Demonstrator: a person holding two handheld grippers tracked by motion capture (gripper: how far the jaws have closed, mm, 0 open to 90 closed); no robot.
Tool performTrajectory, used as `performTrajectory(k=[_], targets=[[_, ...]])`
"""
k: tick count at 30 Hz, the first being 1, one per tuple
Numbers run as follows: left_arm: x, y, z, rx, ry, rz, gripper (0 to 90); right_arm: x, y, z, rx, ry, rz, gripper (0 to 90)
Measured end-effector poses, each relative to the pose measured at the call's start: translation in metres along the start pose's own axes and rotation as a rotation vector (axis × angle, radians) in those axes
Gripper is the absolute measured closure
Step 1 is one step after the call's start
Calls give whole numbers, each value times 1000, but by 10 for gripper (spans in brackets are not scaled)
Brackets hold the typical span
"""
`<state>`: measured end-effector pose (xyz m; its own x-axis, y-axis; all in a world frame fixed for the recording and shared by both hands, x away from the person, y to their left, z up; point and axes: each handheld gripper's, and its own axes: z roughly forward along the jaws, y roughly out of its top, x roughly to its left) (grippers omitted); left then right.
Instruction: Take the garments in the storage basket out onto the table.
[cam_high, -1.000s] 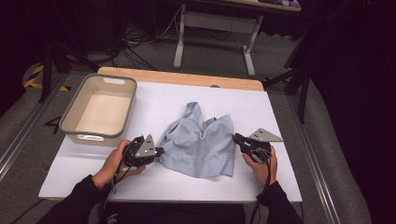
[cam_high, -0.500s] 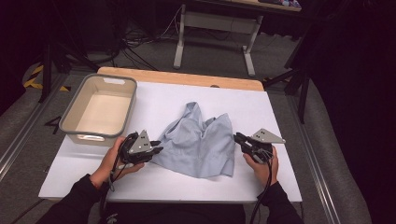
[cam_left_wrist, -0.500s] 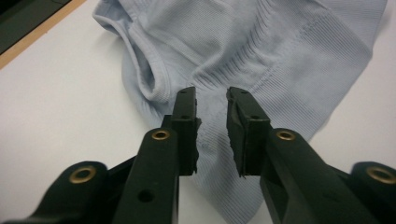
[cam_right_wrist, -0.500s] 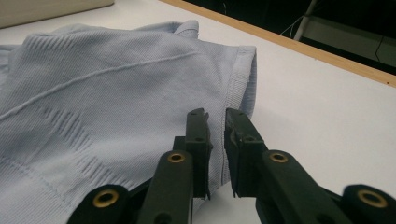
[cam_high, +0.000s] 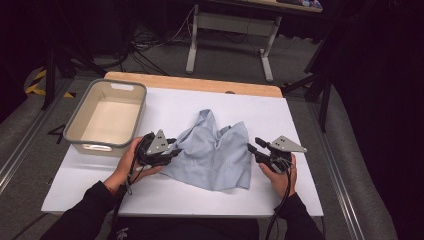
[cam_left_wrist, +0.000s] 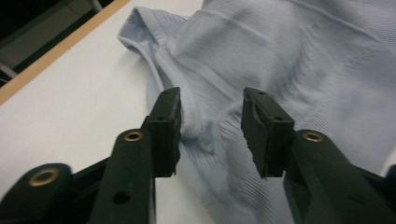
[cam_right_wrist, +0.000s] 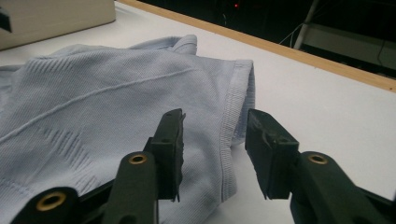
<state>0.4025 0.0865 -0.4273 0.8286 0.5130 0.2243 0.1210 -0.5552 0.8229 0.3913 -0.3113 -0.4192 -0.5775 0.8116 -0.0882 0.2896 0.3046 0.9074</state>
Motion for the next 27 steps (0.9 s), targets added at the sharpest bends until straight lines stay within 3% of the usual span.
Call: performTrajectory(k=[8,14,20,27], targets=[[12,6,16,-13,-6,-27,476,-1,-2,6,28,15,7,417],[13,6,29,15,-23,-15,429,0,-2,8,37,11,-4,375],[13,6,41,47,-82,-16,401,2,-3,13,68,24,-13,356],[15,6,58,104,-118,-28,408,3,-4,16,82,33,-17,357]])
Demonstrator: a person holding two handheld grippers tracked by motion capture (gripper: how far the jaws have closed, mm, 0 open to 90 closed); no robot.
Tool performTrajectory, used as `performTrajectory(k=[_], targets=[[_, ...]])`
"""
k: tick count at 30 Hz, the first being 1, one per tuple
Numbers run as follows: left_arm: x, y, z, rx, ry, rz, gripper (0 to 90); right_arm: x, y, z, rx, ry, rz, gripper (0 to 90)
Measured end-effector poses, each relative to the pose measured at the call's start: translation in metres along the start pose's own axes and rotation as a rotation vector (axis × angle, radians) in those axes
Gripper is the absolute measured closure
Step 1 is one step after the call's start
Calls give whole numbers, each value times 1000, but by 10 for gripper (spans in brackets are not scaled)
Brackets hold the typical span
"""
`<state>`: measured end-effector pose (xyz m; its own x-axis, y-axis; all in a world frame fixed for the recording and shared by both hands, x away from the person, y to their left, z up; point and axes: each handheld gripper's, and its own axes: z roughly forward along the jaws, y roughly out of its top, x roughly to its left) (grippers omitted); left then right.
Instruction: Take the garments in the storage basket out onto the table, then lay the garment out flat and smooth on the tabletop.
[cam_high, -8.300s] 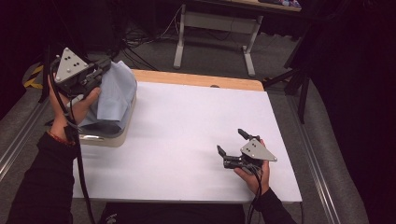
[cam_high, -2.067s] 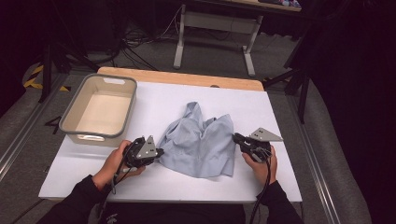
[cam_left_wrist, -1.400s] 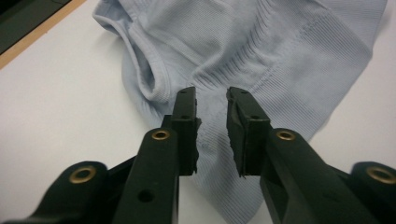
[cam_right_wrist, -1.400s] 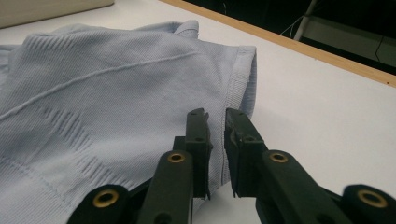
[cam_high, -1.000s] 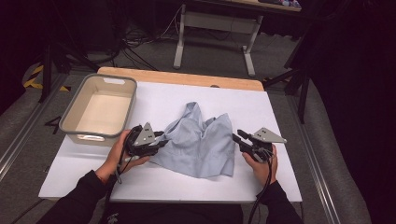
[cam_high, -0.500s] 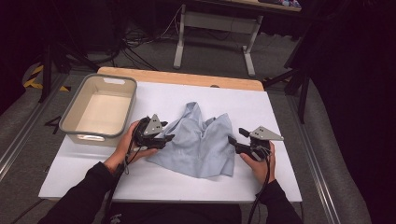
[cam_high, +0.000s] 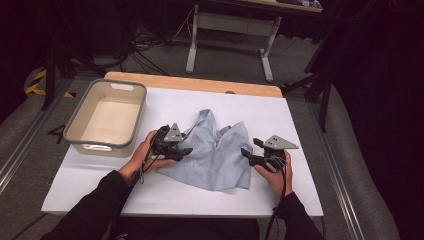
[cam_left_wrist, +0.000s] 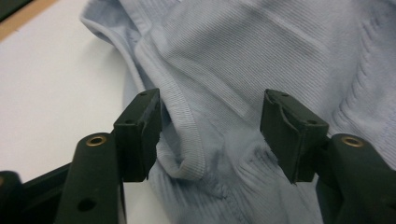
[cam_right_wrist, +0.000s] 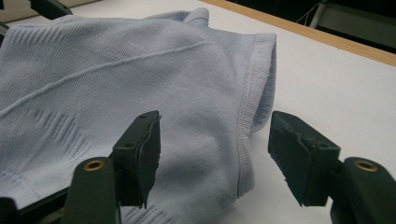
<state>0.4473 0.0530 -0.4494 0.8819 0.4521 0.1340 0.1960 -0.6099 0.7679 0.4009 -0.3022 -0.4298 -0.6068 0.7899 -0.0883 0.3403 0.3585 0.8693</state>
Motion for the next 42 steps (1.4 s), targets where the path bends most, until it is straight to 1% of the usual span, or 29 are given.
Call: performTrajectory(k=[1,2,3,5,7,9,10,11,13,14,17,18,20,21,22,23,24,25,26,27,29,31,34,36,37,38,40,41,42], targets=[[0,0,0,0,0,0,408,0,0,0,2,-1,-1,357],[1,-1,4,14,-3,-14,410,0,0,0,2,0,-1,356],[1,-2,6,12,-10,-19,415,0,0,0,2,-4,-2,350],[3,-4,10,32,-5,-31,415,-1,0,-1,-8,-30,6,340],[5,-5,11,29,-13,-58,423,-3,0,-2,-23,-28,21,332],[6,-6,11,28,-11,-61,457,-5,0,-2,-27,-25,28,332],[7,-7,12,36,-12,-76,457,-5,1,-2,-27,-26,26,332],[8,-7,12,36,-17,-78,490,-7,0,0,-22,-30,29,318],[9,-8,12,40,-25,-86,495,-8,0,1,-21,-36,31,307],[9,-9,12,44,-26,-83,513,-10,0,3,-23,-51,42,288],[11,-10,10,51,-48,-89,625,-13,1,9,-23,-44,62,274],[11,-10,11,50,-64,-93,657,-15,1,11,-18,-44,61,268],[10,-10,10,59,-62,-90,742,-16,1,20,14,-28,54,265],[11,-9,9,69,-60,-72,769,-17,0,26,54,10,48,265],[10,-9,9,71,-58,-66,769,-17,0,26,54,10,48,265],[9,-8,9,73,-52,-67,776,-16,-1,29,70,21,42,274],[8,-8,8,73,-45,-60,782,-14,-1,32,100,35,24,322],[7,-8,7,79,-29,-55,787,-13,-2,34,115,60,11,418],[7,-8,6,77,-23,-49,790,-12,-1,34,115,87,7,492],[6,-8,6,76,-17,-46,792,-11,-1,34,114,95,1,533],[5,-8,2,68,12,-37,796,-9,1,31,109,95,-29,671],[5,-8,-3,44,28,-47,799,-10,2,27,86,85,-23,767],[7,-7,-14,2,60,-55,804,-12,4,21,51,73,-11,807],[7,-5,-23,-27,88,-65,806,-11,8,17,34,56,-24,818],[7,-5,-23,-27,88,-65,809,-10,11,14,23,44,-29,820],[7,-2,-31,-46,109,-58,811,-9,14,12,10,35,-31,821],[6,0,-40,-52,123,-59,811,-9,19,8,-12,12,-34,821],[4,0,-45,-54,139,-56,811,-9,22,5,-26,5,-32,822],[3,0,-50,-59,147,-65,812,-8,24,2,-40,-1,-28,822]])
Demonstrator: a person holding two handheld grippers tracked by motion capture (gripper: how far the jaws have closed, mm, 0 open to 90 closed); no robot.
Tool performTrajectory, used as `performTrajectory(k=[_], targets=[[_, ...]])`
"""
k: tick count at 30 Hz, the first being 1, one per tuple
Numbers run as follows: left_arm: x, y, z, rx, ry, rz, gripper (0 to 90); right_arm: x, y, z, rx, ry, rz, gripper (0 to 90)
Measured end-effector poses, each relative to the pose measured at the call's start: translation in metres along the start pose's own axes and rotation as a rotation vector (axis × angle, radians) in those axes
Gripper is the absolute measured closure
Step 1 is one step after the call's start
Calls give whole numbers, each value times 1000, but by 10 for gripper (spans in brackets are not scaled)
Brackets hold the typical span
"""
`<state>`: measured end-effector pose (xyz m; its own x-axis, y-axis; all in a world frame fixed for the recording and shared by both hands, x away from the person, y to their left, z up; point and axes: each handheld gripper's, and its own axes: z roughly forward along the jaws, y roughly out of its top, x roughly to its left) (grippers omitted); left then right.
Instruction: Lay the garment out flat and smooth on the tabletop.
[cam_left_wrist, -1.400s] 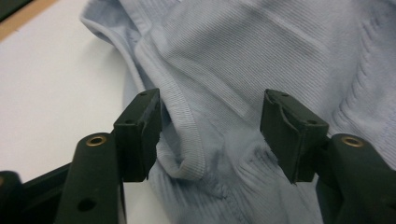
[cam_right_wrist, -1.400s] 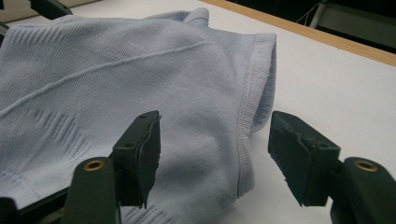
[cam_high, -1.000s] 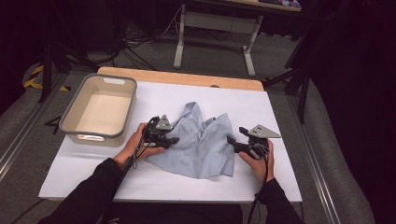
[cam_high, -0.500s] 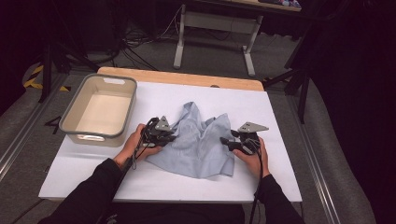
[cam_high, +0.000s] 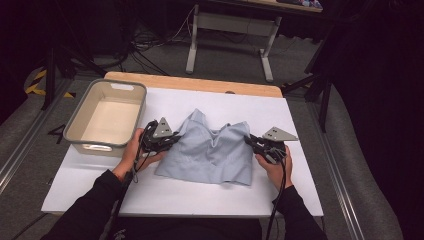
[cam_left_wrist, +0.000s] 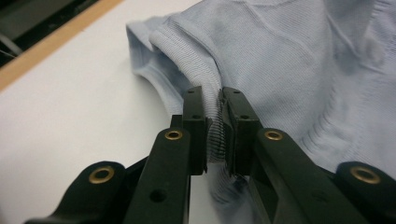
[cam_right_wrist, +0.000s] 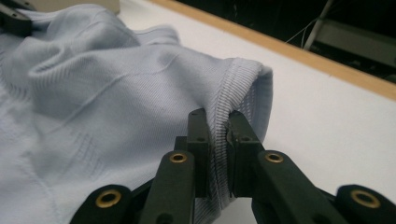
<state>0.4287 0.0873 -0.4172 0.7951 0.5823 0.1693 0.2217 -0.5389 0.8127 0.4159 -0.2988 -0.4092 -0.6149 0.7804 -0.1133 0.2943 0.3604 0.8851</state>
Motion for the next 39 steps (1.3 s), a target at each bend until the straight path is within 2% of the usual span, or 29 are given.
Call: performTrajectory(k=[2,4,7,9,16,17,18,19,22,23,24,25,26,27,31,33,37,39], targets=[[1,0,-4,-3,0,-1,811,0,2,-2,-9,-4,6,822],[0,-4,-14,13,2,-20,811,1,4,-7,-10,-3,16,822],[-2,-8,-19,37,-9,-17,810,2,0,-8,26,11,26,811],[-4,-12,-18,63,-20,-22,810,3,-6,-6,63,18,27,801],[-16,-29,-8,159,-25,22,809,3,-20,5,139,38,18,787],[-17,-30,-8,168,-30,28,809,3,-22,8,163,50,17,778],[-17,-31,-8,175,-36,31,809,3,-22,8,163,50,17,778],[-18,-33,-8,177,-40,31,808,3,-23,10,186,77,18,773],[-19,-35,-9,188,-53,43,807,7,-24,10,198,103,-16,768],[-20,-36,-10,184,-52,42,805,8,-23,8,192,114,-25,758],[-20,-36,-10,180,-51,45,802,8,-22,7,186,117,-29,707],[-19,-36,-11,174,-46,45,799,8,-22,5,170,116,-29,602],[-19,-35,-12,162,-43,43,793,7,-21,4,163,94,-24,545],[-19,-35,-12,155,-43,41,791,6,-20,3,159,73,-17,534],[-19,-34,-14,134,-39,35,787,1,-16,-3,106,46,6,453],[-18,-34,-14,125,-38,30,772,-3,-11,-7,63,46,33,422],[-18,-32,-16,77,-38,18,730,-9,2,-9,-8,48,74,365],[-19,-31,-17,62,-56,24,723,-13,10,-6,-45,57,96,348]])
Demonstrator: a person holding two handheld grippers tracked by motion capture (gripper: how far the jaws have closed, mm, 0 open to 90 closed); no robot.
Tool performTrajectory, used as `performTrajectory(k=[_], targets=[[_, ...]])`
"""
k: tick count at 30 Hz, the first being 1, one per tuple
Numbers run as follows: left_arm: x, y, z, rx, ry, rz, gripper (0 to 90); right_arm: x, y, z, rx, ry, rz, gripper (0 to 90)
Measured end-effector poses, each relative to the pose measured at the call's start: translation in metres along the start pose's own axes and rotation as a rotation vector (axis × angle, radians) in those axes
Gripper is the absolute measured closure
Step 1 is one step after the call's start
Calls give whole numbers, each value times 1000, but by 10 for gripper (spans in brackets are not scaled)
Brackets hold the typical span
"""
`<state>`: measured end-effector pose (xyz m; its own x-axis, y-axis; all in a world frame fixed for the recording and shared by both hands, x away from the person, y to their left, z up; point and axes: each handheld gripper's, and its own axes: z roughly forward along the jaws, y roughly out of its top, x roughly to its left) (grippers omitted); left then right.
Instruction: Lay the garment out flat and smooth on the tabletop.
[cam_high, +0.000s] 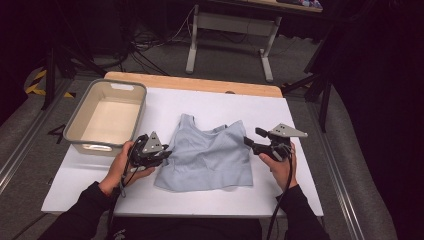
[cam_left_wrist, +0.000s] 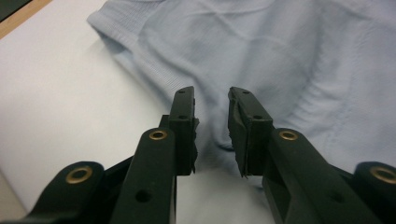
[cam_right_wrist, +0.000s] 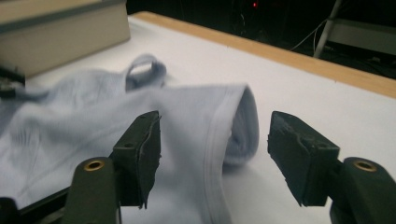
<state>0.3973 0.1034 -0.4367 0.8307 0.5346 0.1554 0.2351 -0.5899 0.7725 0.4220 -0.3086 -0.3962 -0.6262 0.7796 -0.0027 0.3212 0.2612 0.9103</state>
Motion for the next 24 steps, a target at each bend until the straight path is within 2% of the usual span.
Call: performTrajectory(k=[2,3,6,9,10,12,14,16,18,21,24], targets=[[-1,0,2,-2,2,8,705,-2,7,6,-12,-8,19,309],[-2,0,3,-5,-19,9,701,-3,11,12,-13,9,33,297],[-4,-1,7,12,-24,39,673,-6,18,28,0,22,75,290],[-5,-2,9,28,-32,39,659,-9,19,47,58,66,152,287],[-4,-2,10,27,-41,40,659,-9,18,51,86,71,155,317],[-5,-3,11,38,-46,43,659,-7,15,60,142,96,138,467],[-5,-4,12,46,-55,48,664,-2,12,63,159,135,106,618],[-5,-4,13,51,-49,51,665,3,11,61,159,158,68,712],[-6,-4,13,58,-48,47,667,7,11,57,152,172,39,757],[-7,-4,13,57,-50,49,673,16,13,49,128,197,-36,793],[-6,-4,14,60,-56,50,675,29,11,42,134,220,-118,804]])
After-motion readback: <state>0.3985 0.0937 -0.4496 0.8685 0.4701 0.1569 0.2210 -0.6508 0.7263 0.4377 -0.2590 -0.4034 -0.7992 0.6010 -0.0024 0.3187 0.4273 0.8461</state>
